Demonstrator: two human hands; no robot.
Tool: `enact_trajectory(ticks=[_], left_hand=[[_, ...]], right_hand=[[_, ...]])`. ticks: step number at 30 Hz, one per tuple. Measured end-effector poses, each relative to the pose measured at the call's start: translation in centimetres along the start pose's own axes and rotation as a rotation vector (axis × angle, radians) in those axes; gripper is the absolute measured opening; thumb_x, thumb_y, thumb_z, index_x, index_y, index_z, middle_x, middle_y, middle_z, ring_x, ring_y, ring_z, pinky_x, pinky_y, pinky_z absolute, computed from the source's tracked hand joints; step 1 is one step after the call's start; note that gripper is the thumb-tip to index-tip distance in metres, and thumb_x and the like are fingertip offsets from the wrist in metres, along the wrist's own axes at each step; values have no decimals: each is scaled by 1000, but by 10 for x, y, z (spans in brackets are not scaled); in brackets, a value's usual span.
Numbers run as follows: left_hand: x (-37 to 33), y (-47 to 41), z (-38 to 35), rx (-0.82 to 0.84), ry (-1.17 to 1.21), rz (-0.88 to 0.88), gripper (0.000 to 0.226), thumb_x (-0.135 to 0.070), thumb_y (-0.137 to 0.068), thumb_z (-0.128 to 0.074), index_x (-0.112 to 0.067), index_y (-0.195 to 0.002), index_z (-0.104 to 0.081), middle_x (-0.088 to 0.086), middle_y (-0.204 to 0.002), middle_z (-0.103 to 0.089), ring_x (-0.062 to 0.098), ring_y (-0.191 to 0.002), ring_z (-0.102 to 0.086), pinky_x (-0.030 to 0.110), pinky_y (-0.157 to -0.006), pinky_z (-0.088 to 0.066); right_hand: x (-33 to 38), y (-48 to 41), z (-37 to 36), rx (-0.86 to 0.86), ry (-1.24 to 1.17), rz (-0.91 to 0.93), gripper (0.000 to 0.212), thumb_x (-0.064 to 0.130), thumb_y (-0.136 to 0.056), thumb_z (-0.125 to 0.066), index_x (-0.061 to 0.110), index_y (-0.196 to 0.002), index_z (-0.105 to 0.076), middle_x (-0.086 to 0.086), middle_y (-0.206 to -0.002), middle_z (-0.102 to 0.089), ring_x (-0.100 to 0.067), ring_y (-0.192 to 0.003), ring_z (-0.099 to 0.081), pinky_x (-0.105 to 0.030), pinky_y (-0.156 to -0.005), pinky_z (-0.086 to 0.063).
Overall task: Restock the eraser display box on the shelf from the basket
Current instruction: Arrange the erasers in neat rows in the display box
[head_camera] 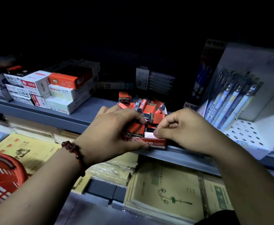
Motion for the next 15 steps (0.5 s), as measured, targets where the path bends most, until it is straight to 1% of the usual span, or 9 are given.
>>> enact_trajectory(ticks=[3,5,7,9,10,11,12,13,15], left_hand=[[2,0,3,-35,78,17,63,-82,-68,-59,-47,-121,-56,-29,-118,-58,-2,-113,-47,31,-102,-33],[2,1,8,-79,161,31,60,-78,-72,-60,-45,-123,-58,-27,-118,-59,1,-113,-49,37,-104,-37],[1,1,12,-114,229,31,53,-72,-78,-62,-42,-122,-62,-25,-115,-61,3,-111,-53,44,-100,-44],[0,1,12,-125,262,34,43,-62,-83,-64,-41,-120,-64,-29,-111,-62,1,-107,-56,46,-96,-47],[0,0,11,-126,274,41,38,-56,-84,-65,-40,-118,-65,-32,-109,-62,-1,-104,-58,46,-96,-48],[1,0,10,-126,289,54,34,-51,-85,-66,-39,-116,-66,-35,-107,-62,-2,-100,-60,46,-95,-49],[2,0,8,-128,309,68,32,-48,-85,-67,-38,-115,-66,-35,-104,-64,-2,-97,-61,46,-95,-50],[3,-1,7,-134,329,78,30,-46,-84,-68,-37,-113,-66,-32,-102,-67,-1,-95,-63,47,-94,-51],[4,-2,7,-145,365,90,30,-43,-83,-70,-36,-111,-64,-25,-100,-72,1,-93,-67,48,-93,-52]], right_hand=[[-1,0,10,-86,-62,32,15,27,-89,-77,17,-77,-78,0,-58,-51,-8,-50,-40,-20,-51,-34],[1,0,14,-163,-37,81,15,29,-90,-76,20,-77,-76,9,-67,-56,-4,-55,-46,-21,-58,-38],[2,-1,15,-194,-10,100,15,31,-90,-74,22,-78,-75,12,-74,-63,-1,-60,-53,-19,-62,-39],[2,-1,14,-194,-29,98,16,29,-92,-73,19,-79,-73,16,-60,-62,-1,-49,-50,-14,-53,-33],[2,-2,16,-207,-52,105,15,28,-92,-74,19,-80,-73,15,-58,-63,-2,-46,-48,-16,-52,-34],[3,-2,19,-226,-78,115,14,27,-92,-74,19,-80,-73,11,-63,-67,-4,-49,-51,-23,-54,-39],[2,-3,21,-239,-102,121,13,26,-91,-75,20,-80,-73,5,-70,-71,-12,-56,-58,-33,-60,-48],[3,-3,20,-241,-126,123,12,26,-91,-74,20,-81,-73,-1,-75,-73,-25,-66,-65,-41,-68,-53],[5,-3,17,-236,-164,131,13,27,-92,-73,19,-82,-73,-7,-79,-73,-36,-79,-68,-48,-77,-56]])
Point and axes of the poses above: each hand's wrist, its own y-axis away from the middle knuckle, its own z-axis out of the back of the hand, x = y × z, the point moved 10 cm from there along -y, towards the middle knuckle
